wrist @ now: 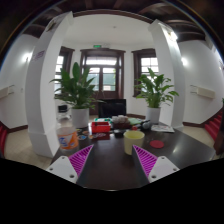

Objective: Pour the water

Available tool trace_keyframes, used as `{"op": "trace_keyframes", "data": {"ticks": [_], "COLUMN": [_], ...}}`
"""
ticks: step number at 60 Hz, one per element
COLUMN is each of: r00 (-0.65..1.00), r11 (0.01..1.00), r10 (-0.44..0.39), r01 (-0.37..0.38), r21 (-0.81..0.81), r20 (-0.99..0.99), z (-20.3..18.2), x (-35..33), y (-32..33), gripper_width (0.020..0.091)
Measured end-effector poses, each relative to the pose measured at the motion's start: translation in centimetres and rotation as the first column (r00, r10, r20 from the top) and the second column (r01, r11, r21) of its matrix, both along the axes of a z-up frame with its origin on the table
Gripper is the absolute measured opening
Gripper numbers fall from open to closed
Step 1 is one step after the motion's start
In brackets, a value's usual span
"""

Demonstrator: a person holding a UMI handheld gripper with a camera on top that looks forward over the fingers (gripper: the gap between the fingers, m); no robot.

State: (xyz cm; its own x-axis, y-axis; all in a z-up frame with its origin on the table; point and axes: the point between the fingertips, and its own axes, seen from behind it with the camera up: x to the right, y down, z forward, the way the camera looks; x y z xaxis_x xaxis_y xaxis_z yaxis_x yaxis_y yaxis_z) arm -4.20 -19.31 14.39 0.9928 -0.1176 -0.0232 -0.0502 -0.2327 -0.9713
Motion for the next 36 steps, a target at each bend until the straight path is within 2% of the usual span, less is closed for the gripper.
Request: {"op": "trace_keyframes", "data": {"ticks": [7,9,17,29,36], "r00": [0.994,0.990,0.968,0.975,0.972], "r11": [0.995,0.992,0.973,0.978,0.973], "r10": [0.097,0.126,0.230,0.206,0.226], "r01": [-0.097,-0.125,-0.228,-0.203,-0.222], "r21": [0.014,0.024,0.030,0.045,0.057], "r20": [-0.046,-0.059,-0.100,-0.079,-0.071], "z": [-0.1,-1.0,-1.4,-0.4,-0.3], "x": [-3.5,-7.0,-12.4,-13.3,-14.2], "y": [0.0,-1.9,-2.1,2.3,5.1], "gripper_width": [0.0753,0.0752,0.0760,0.0748,0.0752]}}
